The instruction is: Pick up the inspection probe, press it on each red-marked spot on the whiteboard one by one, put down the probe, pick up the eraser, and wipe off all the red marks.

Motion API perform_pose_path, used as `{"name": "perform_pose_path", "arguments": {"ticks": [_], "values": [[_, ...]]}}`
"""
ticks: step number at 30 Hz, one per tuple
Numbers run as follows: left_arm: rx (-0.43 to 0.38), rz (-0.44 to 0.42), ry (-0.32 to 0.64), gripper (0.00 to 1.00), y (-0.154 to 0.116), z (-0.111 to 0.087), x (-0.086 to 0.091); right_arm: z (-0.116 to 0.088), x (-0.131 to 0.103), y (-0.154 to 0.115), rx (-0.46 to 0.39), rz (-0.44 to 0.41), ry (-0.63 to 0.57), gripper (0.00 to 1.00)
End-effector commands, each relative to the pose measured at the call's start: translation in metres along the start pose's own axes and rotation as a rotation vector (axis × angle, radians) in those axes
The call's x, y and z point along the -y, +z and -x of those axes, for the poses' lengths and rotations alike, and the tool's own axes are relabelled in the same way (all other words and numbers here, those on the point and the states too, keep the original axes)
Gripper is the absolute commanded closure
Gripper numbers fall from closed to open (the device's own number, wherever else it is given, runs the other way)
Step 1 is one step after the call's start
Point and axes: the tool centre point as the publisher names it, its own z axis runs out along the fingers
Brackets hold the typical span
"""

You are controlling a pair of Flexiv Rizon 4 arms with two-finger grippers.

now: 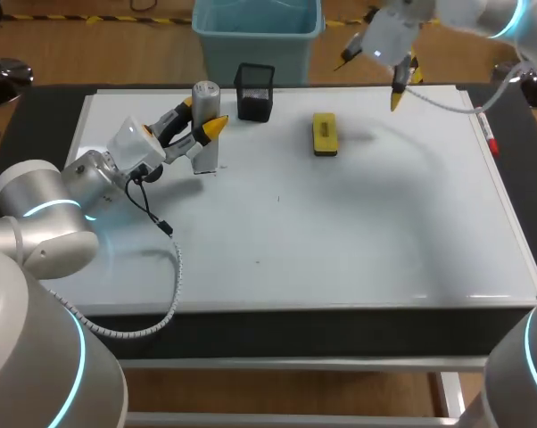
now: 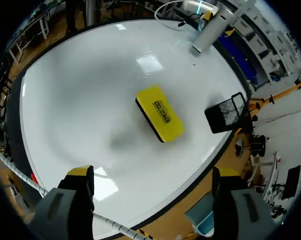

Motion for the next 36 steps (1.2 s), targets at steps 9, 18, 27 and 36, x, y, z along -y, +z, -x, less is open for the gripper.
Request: {"name": "perform_pose_path", "arguments": {"ticks": [9,18,27,36], "values": [[0.001,0.000,0.001,1.00,0.000,0.000,0.001,-0.019,0.038,-0.043,0.260,0.301,0.529,0.00],[0.001,0.000,0.001,1.00,0.000,0.000,0.001,-0.032,0.057,-0.056,0.330,0.469,0.700,0.00],[0.001,0.000,0.001,1.00,0.000,0.000,0.001,-0.035,0.058,-0.059,0.311,0.415,0.741,0.00],[0.001,0.000,0.001,1.00,0.000,0.000,0.001,-0.035,0.058,-0.059,0.311,0.415,0.741,0.00]]}}
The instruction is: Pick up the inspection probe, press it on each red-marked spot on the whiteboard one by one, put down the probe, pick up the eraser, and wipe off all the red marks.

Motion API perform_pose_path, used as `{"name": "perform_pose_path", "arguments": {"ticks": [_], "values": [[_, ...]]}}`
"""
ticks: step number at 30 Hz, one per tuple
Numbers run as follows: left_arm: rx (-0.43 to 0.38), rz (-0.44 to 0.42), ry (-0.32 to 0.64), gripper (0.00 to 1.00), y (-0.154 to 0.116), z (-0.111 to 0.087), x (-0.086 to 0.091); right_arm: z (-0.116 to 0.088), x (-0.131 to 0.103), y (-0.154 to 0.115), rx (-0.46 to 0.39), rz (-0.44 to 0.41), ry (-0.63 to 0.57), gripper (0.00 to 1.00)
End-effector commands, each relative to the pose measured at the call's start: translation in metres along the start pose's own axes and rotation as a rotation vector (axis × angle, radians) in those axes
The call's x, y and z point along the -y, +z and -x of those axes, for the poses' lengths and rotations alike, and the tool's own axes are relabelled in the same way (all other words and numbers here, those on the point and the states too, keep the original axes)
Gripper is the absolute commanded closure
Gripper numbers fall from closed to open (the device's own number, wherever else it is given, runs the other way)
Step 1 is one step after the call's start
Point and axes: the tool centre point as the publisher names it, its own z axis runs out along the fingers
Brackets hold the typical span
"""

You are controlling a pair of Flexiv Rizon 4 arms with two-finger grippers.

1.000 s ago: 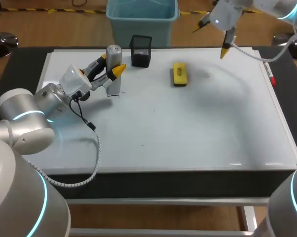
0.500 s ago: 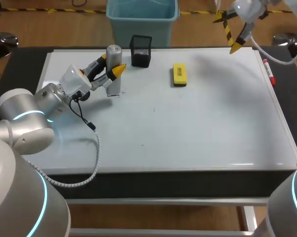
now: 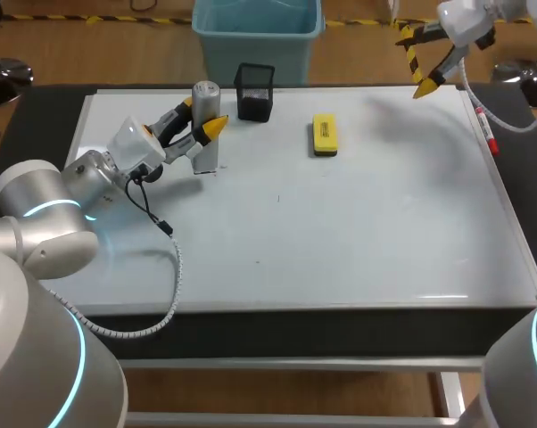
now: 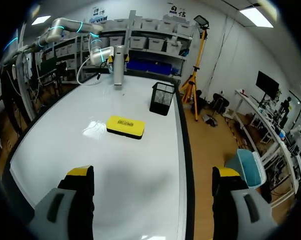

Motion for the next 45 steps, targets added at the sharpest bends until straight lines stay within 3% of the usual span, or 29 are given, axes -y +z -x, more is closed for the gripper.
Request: {"name": "perform_pose_path", "arguments": {"ticks": [1,8,11,17,24,32,37,45], "values": [[0.001,0.000,0.001,1.00,0.000,0.000,0.001,0.004,0.001,-0.001,-0.012,-0.001,0.001,0.00],[0.001,0.000,0.001,1.00,0.000,0.000,0.001,0.004,0.001,-0.001,-0.012,-0.001,0.001,0.00],[-0.008,-0.011,-0.009,1.00,0.008,-0.003,-0.008,0.004,0.001,-0.001,-0.012,-0.001,0.001,0.00],[-0.061,-0.109,-0.025,1.00,0.022,0.031,-0.002,0.004,0.001,-0.001,-0.012,-0.001,0.001,0.00],[-0.182,-0.118,-0.039,1.00,0.044,0.075,0.013,0.004,0.001,-0.001,-0.012,-0.001,0.001,0.00],[-0.254,-0.145,-0.033,1.00,0.072,0.115,0.037,0.004,0.001,-0.001,-0.012,-0.001,0.001,0.00],[-0.299,-0.181,-0.037,1.00,0.095,0.129,0.042,0.004,0.001,-0.001,-0.012,-0.001,0.001,0.00],[-0.376,-0.224,-0.088,1.00,0.133,0.140,0.035,0.004,0.001,-0.001,-0.012,-0.001,0.001,0.00]]}}
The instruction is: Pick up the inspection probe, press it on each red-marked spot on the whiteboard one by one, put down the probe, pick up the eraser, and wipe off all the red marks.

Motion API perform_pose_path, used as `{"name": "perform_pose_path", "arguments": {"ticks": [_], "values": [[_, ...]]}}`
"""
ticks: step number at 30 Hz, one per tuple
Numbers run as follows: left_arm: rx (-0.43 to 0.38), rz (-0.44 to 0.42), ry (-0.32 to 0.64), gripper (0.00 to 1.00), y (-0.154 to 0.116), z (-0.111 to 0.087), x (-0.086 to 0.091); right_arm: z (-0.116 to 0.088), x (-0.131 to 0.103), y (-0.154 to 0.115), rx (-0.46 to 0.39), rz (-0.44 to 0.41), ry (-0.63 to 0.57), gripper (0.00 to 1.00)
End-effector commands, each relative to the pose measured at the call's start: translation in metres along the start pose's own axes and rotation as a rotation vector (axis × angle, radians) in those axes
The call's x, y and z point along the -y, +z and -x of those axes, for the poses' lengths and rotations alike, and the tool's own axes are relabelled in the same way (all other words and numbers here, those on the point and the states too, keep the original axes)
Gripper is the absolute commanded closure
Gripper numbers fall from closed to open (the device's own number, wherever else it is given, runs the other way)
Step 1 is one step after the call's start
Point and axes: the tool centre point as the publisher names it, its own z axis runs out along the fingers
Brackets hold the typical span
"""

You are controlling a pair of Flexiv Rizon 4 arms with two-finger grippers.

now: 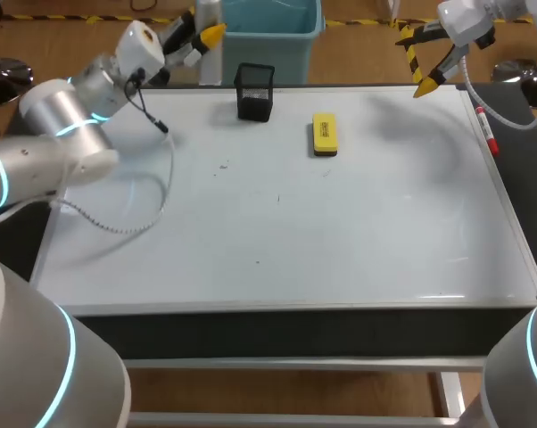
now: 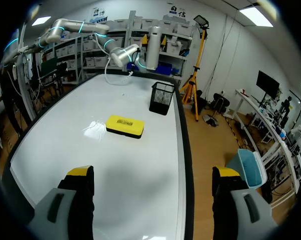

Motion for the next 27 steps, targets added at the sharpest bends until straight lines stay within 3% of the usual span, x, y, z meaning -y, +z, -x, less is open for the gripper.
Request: {"name": "perform_pose_path", "arguments": {"ticks": [1,12,27], "values": [[-0.174,-0.038,-0.017,1.00,0.019,0.020,-0.014,0.001,0.000,-0.001,-0.005,-0.004,-0.001,0.00],[-0.253,-0.080,-0.064,1.00,0.049,0.022,-0.033,0.001,0.000,-0.001,-0.005,-0.004,-0.001,0.00],[-0.298,-0.075,-0.136,1.00,0.060,0.013,-0.065,0.001,0.000,-0.001,-0.005,-0.004,-0.001,0.00]]}}
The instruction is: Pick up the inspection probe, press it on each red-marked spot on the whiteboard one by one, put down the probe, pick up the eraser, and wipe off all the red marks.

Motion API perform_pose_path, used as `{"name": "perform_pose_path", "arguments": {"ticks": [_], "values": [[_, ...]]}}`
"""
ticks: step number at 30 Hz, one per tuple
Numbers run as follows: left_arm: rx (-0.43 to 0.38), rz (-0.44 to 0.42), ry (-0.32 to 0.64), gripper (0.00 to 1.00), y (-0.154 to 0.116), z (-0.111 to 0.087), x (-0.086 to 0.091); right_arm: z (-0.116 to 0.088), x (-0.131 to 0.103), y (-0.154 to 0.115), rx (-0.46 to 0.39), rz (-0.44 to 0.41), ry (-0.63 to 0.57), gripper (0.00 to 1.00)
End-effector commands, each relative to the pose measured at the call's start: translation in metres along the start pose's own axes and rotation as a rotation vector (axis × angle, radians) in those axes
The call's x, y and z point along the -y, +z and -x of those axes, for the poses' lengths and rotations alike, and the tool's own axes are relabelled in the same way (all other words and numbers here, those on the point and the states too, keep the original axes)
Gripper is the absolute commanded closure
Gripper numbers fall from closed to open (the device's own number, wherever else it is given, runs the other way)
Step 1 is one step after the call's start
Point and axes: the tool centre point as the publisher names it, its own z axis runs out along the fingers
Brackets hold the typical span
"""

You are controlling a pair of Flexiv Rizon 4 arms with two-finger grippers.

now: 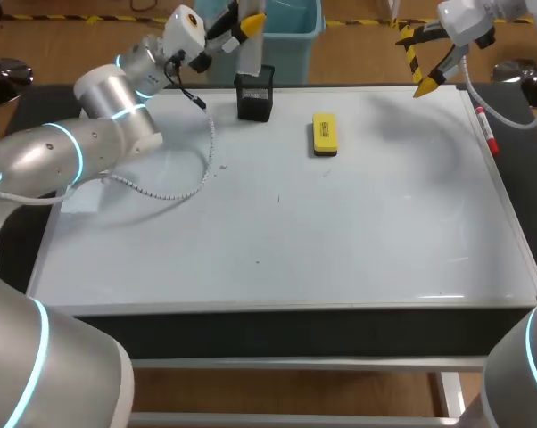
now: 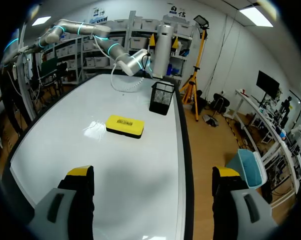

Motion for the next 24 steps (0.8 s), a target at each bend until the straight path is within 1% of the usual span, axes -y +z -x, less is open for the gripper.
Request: {"name": "perform_pose_path", "arguments": {"ticks": [1,9,11,20,24], "values": [[-0.157,-0.024,-0.013,1.00,0.000,0.006,-0.009,0.001,0.000,-0.001,-0.004,-0.005,0.000,0.00],[-0.154,0.015,-0.034,1.00,-0.002,0.010,-0.021,0.001,0.000,-0.001,-0.004,-0.005,0.000,0.00],[-0.155,0.053,-0.034,1.00,-0.003,0.011,-0.024,0.001,0.000,-0.001,-0.004,-0.005,0.000,0.00],[-0.145,0.056,-0.041,1.00,-0.007,0.017,-0.033,0.001,0.000,-0.001,-0.004,-0.005,0.000,0.00],[-0.151,0.056,-0.056,1.00,-0.006,0.017,-0.039,0.001,0.000,-0.001,-0.004,-0.005,0.000,0.00]]}}
